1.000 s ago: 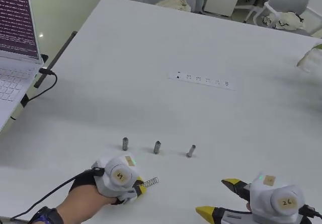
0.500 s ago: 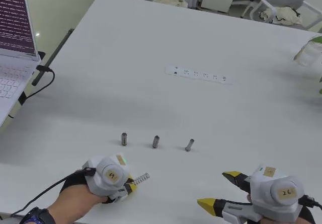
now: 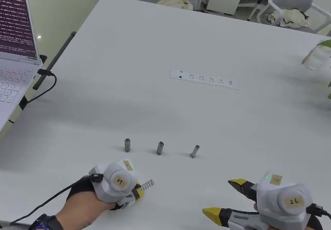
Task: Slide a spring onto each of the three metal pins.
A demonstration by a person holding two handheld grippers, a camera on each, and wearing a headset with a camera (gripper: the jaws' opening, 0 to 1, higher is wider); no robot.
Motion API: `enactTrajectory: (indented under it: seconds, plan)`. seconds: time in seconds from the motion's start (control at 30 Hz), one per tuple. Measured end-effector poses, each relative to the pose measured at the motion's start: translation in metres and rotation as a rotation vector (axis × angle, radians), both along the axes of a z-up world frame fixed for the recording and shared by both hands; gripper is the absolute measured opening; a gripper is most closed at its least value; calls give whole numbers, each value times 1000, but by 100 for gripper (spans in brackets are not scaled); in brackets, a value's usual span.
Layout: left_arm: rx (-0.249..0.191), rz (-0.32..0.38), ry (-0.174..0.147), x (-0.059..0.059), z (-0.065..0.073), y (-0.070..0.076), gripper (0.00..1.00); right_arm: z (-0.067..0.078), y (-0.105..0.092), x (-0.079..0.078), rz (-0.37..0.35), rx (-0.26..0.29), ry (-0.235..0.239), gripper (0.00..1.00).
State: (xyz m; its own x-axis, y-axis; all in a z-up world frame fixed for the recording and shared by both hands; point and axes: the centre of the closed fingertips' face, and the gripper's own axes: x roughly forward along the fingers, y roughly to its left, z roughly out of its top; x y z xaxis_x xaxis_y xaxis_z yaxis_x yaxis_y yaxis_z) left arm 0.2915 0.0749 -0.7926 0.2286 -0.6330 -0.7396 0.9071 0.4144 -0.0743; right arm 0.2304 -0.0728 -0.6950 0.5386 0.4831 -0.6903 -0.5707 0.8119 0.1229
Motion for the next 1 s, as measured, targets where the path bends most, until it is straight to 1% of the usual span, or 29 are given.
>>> enactTrajectory:
  seconds: [0.17, 0.23, 0.33, 0.4, 0.53, 0.7, 0.8, 1.0]
  plan:
    - [-7, 0, 10, -5, 3, 5, 2, 2, 6, -1, 18, 18, 3, 63]
    - [-10, 1, 8, -5, 4, 7, 2, 1, 9, -2, 25, 19, 7, 63]
    - [-22, 7, 4, -5, 10, 10, 2, 1, 12, -4, 34, 29, 12, 62]
    - [-35, 13, -1, -5, 14, 11, 2, 1, 14, -5, 41, 34, 14, 62]
    - [-57, 2, -13, -9, 25, 10, 2, 1, 18, -4, 51, 51, 17, 60]
    - [-89, 0, -27, -12, 38, 9, 2, 3, 27, -2, 84, 68, 17, 57]
    - [-121, 11, -31, -14, 50, 9, 2, 4, 33, 2, 98, 76, 13, 56]
    - [-132, 10, -48, -18, 61, 15, 2, 7, 49, 5, 142, 95, 8, 54]
